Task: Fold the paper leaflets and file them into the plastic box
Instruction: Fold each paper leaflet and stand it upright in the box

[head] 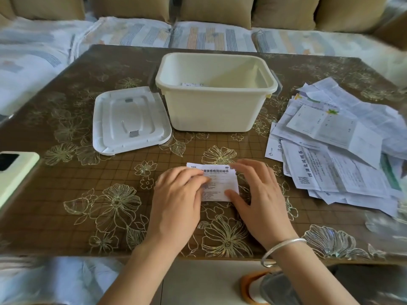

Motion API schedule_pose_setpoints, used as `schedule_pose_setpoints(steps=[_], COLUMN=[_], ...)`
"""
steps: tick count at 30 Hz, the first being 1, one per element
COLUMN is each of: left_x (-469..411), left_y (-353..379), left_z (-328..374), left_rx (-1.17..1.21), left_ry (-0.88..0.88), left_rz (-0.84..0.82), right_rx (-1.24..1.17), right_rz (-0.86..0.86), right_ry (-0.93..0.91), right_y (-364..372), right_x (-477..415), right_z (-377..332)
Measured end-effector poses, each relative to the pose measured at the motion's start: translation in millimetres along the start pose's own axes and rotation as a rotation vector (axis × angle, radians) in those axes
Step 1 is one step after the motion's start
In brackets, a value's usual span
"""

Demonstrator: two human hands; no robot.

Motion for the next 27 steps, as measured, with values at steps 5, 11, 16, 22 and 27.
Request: schedule_pose_setpoints(steps=[5, 11, 16, 22, 27], left_x=[-2, -13, -16, -27, -35], left_y=[-2, -3, -8, -6, 0], left_z=[-2, -15, -21, -29, -34], left_rx=[0.058, 0.169, 0.192, 0.314, 0.281], left_ry=[0.009, -0.021, 0.005, -0.153, -0.235], left_rz=[-0.034, -0.159, -0.227, -0.164, -0.098], right_rx=[-0.087, 0.012, 0.006, -0.058, -0.03], right_rz=[-0.13, -0.217, -0.143, 0.029, 0.031], right_ry=[-0.199, -0.388, -0.434, -0.238, -0.091], right_y=[1, -1, -3, -2, 9], right_x=[-6, -13, -18, -34, -44], right_z=[-6, -8, -10, -7, -1])
Point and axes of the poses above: each hand's wrist, its own x-axis away from the middle knuckle, its own y-axis out of the palm, z = x × y, the point moved 6 cm from there along -x, towards the middle knuckle, and after that the axes turned 6 degrees about z, right-handed, at the moved point
